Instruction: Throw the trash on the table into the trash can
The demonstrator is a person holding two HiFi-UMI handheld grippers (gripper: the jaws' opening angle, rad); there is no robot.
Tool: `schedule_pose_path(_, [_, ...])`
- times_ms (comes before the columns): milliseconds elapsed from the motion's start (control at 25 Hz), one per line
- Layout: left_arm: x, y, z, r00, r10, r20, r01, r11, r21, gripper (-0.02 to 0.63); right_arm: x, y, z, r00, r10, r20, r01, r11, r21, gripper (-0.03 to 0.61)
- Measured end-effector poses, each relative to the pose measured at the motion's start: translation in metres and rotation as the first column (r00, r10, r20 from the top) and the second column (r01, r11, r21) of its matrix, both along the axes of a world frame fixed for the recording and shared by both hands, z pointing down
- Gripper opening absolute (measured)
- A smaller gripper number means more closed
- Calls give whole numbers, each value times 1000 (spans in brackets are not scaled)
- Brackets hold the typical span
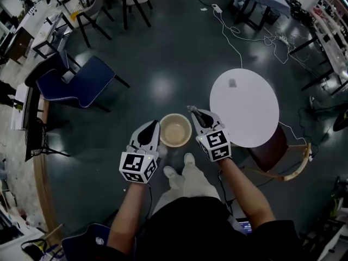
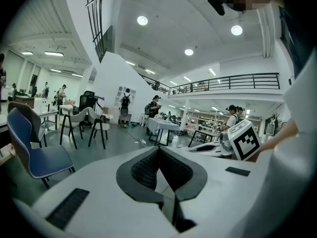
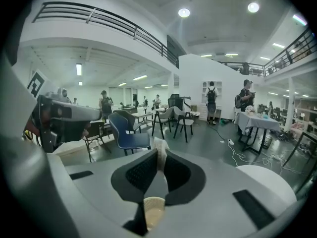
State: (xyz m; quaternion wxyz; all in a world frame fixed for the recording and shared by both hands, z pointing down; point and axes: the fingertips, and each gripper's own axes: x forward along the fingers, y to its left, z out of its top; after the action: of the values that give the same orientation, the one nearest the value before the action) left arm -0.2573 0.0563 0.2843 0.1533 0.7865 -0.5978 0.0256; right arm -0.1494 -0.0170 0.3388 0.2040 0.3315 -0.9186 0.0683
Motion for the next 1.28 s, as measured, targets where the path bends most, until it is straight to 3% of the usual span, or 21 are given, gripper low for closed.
schedule_pose_path(280, [-13,-29,57,999,-43,-27,41,996,-85,8,-16,-25,63,998,-43,-37,39,995,-91,40])
schedule_pose_path(640, [-29,-49,149,994,-102,-44,90,972,-216,8,-38,-45,154,994,-90,-61,75,974,-212,40])
schedule_pose_path(1280, [-39,-57,293,994,-94,-52,71,938,-340,8,-62,-61,301,987,-124,-101,87,945,-314,40])
